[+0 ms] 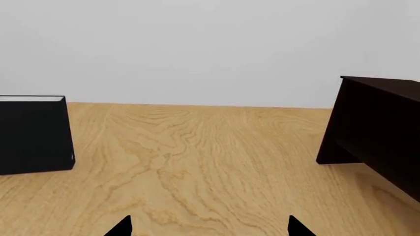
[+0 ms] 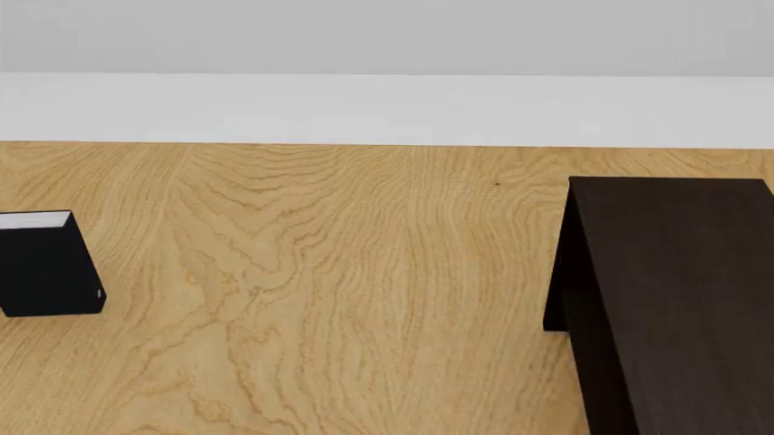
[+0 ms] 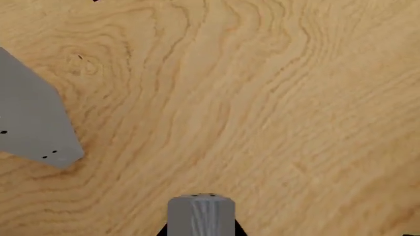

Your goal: Pick up the book on the right and place it on the cabinet shelf.

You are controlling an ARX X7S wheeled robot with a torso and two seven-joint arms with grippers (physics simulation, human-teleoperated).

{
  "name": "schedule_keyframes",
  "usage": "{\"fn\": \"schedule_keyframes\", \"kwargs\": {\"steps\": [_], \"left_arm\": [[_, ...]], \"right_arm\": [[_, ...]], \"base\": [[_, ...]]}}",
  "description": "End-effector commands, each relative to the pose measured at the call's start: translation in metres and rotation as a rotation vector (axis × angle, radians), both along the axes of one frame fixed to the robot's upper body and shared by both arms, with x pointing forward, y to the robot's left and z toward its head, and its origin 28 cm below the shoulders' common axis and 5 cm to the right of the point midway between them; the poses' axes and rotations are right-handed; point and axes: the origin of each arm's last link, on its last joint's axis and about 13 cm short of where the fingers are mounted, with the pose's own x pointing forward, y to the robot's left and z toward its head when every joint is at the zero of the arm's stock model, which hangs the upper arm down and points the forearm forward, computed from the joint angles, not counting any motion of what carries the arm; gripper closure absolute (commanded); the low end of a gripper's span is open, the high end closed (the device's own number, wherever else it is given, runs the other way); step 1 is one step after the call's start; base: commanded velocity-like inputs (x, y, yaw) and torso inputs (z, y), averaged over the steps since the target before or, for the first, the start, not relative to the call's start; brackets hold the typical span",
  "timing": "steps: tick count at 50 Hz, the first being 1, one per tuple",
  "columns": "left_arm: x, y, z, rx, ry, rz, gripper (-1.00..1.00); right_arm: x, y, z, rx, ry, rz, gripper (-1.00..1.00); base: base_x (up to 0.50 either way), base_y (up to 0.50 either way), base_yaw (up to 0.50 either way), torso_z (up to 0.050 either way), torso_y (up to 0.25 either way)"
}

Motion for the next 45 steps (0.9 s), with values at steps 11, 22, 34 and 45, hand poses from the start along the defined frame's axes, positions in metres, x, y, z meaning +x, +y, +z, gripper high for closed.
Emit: {"fn": "schedule_keyframes", "kwargs": {"steps": [11, 22, 34, 45], "left_arm": [[0.0, 0.0, 0.001, -0.01, -0.006, -0.002, -1.0], [0.001, 0.0, 0.001, -0.008, -0.004, -0.003, -1.0], [0.001, 0.0, 0.0, 0.0, -0.002, -0.002, -1.0], [0.001, 0.0, 0.001, 0.003, -0.003, 0.0, -1.0]], "right_arm": [[0.019, 0.006, 0.07, 0.082, -0.282, -0.266, 1.0], [0.053, 0.011, 0.097, 0.1, -0.368, -0.279, 1.0], [0.084, 0.015, 0.118, 0.145, -0.461, -0.308, 1.0], [0.106, 0.023, 0.134, 0.116, -0.555, -0.331, 1.0]], "base": [[0.0, 0.0, 0.0, 0.0, 0.0], [0.0, 0.0, 0.0, 0.0, 0.0], [0.0, 0.0, 0.0, 0.0, 0.0], [0.0, 0.0, 0.0, 0.0, 0.0]]}}
